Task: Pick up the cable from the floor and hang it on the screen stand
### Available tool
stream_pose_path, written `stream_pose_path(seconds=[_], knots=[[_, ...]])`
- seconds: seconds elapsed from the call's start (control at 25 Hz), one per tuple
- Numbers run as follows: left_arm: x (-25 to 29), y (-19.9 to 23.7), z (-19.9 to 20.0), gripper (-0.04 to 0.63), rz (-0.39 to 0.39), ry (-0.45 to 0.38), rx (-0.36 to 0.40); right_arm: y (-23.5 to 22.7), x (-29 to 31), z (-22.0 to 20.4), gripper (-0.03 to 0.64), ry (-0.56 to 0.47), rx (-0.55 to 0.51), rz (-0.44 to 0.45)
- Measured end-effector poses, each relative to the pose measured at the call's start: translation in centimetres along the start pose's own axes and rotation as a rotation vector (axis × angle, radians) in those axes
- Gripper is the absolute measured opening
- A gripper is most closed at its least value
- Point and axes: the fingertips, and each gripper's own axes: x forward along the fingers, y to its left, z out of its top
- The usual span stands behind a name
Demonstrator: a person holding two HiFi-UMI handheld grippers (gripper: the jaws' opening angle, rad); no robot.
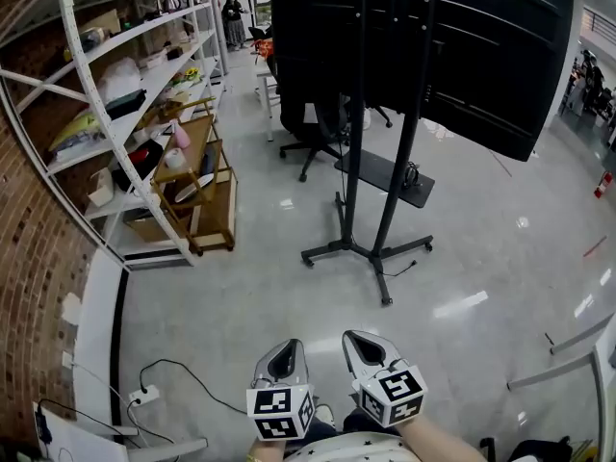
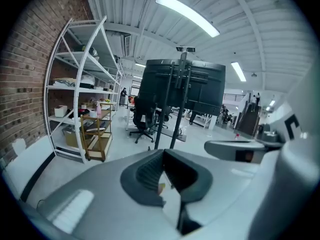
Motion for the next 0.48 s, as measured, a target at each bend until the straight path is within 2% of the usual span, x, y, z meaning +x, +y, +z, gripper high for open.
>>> stream_pose_path(seconds=[0.24,0.48], knots=[[6.3,2.8,0.8,0.008,-0.019,0.053,-0.008,-3.0,5.5,0.3,-0.002,0.034,0.037,-0.032],[16.1,3.9,2.3,0.008,-0.031,0.1,-0.024,-10.0,12.6,1.3,-0.002,0.063,0.064,-0.051]])
